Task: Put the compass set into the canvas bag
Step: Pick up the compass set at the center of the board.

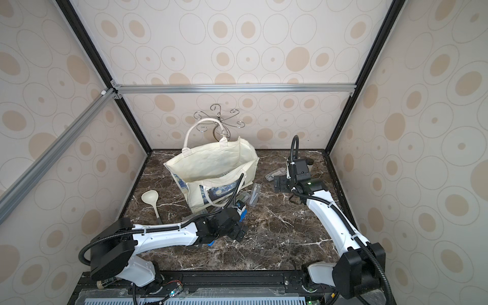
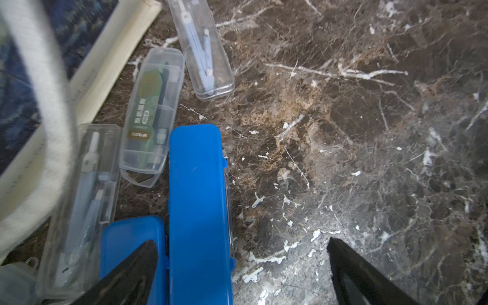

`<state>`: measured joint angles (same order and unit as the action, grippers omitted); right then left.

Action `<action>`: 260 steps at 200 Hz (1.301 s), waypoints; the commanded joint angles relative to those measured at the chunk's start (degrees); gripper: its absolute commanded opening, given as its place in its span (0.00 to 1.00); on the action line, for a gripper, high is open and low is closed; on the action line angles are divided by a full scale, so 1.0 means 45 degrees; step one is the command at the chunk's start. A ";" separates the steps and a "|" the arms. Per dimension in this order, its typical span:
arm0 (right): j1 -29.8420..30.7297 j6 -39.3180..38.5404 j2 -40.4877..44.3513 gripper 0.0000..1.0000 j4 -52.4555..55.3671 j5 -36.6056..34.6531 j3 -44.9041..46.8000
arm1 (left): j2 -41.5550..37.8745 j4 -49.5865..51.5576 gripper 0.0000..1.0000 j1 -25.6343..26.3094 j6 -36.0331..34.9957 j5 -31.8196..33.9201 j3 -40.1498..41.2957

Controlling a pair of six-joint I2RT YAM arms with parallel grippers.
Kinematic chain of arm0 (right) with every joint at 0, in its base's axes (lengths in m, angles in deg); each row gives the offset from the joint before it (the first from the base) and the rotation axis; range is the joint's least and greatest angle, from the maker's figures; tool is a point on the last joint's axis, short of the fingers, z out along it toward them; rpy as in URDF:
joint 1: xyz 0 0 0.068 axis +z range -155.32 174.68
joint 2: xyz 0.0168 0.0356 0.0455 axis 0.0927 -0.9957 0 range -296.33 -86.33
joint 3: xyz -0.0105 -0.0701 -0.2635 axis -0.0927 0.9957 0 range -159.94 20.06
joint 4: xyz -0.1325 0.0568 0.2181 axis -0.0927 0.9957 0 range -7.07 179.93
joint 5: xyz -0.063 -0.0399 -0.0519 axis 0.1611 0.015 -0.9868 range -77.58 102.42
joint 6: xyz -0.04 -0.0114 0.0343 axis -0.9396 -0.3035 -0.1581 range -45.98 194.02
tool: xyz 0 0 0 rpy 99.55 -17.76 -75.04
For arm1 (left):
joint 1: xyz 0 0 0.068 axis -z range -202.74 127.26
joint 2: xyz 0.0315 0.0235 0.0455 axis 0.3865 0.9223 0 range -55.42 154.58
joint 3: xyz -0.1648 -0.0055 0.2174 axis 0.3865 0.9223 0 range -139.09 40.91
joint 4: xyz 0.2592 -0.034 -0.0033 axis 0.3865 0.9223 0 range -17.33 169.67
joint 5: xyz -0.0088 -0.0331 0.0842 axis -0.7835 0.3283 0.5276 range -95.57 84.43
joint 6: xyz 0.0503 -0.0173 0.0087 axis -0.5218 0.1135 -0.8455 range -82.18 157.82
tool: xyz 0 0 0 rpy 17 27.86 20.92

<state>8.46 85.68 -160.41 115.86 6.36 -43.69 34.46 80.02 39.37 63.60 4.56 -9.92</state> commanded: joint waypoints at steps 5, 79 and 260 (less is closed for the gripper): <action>-0.0188 0.0208 -0.0002 0.99 -0.0374 0.0378 0.0563 | 0.0905 0.1456 0.99 -0.0065 0.0543 -0.0564 -0.1149; -0.0308 0.0178 0.0438 1.00 -0.0949 0.1174 0.1390 | 0.2610 0.1811 0.94 -0.1386 0.0984 -0.0890 -0.2452; -0.0328 0.0319 0.0532 1.00 -0.1230 0.1642 0.1978 | 0.3516 0.2342 0.63 -0.1248 0.0659 -0.1056 -0.2544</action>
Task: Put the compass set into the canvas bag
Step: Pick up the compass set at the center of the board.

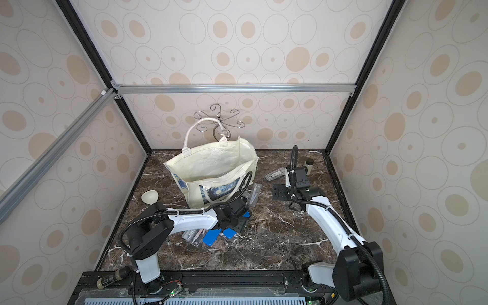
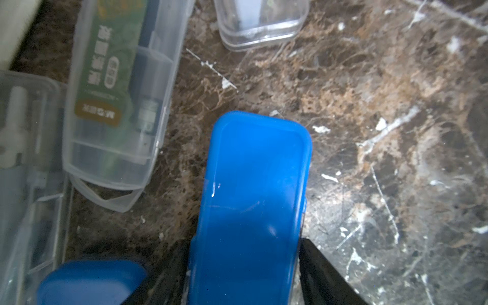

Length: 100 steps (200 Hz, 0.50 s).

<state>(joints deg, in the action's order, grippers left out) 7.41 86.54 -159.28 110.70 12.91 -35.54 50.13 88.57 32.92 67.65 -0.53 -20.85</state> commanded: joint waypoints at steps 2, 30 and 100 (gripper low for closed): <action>-0.0095 0.0129 0.0275 1.00 -0.0079 0.0184 0.0171 | 0.0062 0.0483 0.62 0.0203 -0.0255 0.0097 -0.0132; -0.0095 0.0089 0.0307 1.00 -0.0087 0.0145 0.0240 | 0.0386 0.0656 0.59 0.0438 -0.0387 0.0355 -0.0405; -0.0092 0.0065 0.0350 1.00 -0.0114 0.0076 0.0269 | 0.0295 0.0126 0.52 0.0795 -0.0853 0.0741 -0.0632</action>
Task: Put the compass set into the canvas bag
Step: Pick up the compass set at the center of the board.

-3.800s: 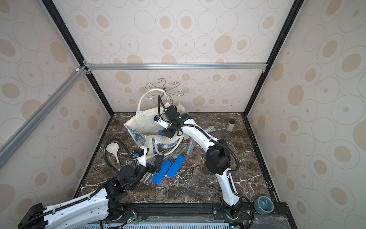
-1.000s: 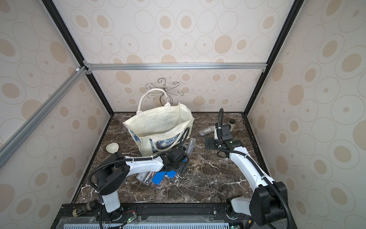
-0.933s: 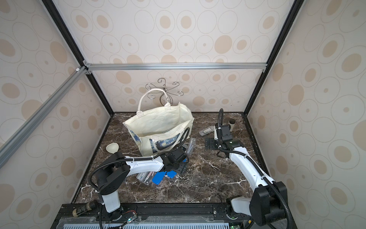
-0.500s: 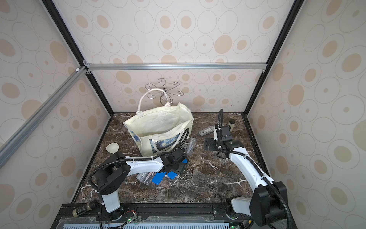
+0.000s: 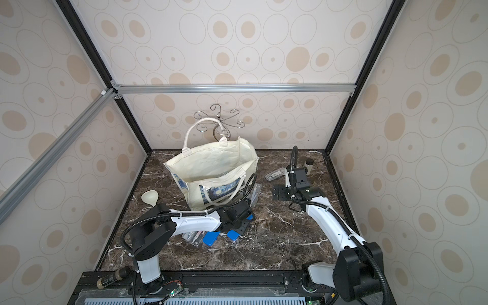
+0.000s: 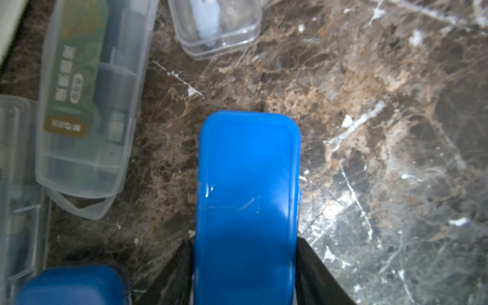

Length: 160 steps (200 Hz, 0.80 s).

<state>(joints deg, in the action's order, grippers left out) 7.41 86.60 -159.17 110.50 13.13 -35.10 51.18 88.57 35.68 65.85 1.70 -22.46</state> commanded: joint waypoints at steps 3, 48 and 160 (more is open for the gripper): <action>-0.0090 0.0056 0.0327 1.00 -0.0055 0.0019 0.0168 | 0.0028 0.0078 0.52 0.0201 -0.0490 0.0258 -0.0272; -0.0095 0.0036 0.0403 1.00 -0.0059 -0.0128 0.0209 | -0.0765 -0.1023 0.51 0.0320 -0.1048 0.0129 -0.0059; -0.0256 0.0225 0.0551 0.99 -0.0075 -0.0703 0.0381 | -0.2232 -0.3529 0.52 0.0476 -0.3222 -0.1341 -0.0649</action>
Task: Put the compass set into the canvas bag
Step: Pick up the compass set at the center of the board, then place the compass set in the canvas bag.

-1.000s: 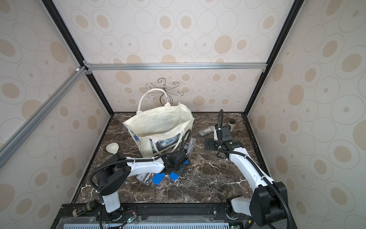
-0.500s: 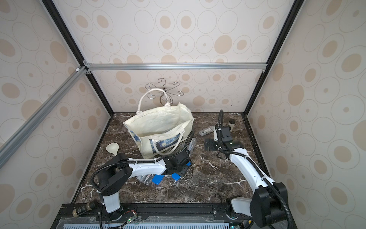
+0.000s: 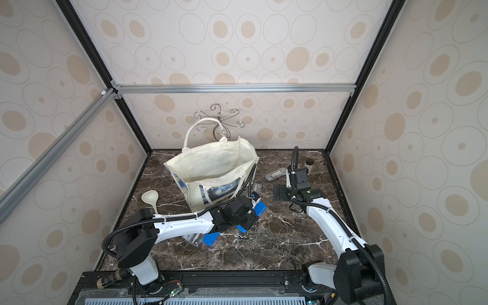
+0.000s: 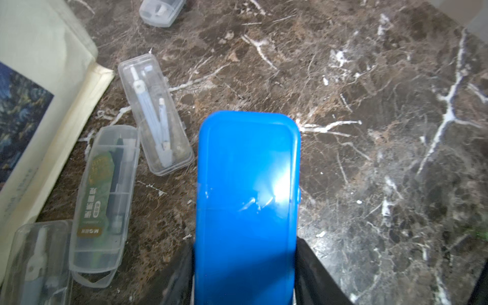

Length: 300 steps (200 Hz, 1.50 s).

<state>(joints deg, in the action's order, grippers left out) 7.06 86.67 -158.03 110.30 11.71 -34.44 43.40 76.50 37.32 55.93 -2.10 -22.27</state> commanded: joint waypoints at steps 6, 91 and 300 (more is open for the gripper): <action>-0.0229 0.0228 0.0315 1.00 -0.0029 -0.0403 0.0246 | -0.0549 -0.0835 0.52 0.0117 -0.1166 -0.0477 -0.0834; -0.0481 0.0253 0.0420 1.00 -0.0070 -0.0233 0.0335 | -0.1321 0.0215 0.54 -0.0111 -0.3130 0.1012 -0.3699; -0.0534 0.0352 -0.0142 0.99 -0.0170 0.0077 0.0236 | -0.0809 0.2079 0.58 -0.5432 -0.6203 0.3293 -0.4558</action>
<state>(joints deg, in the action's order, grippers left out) 5.14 87.72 -157.90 109.84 11.80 -33.59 37.76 84.59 13.03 31.82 10.14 -44.63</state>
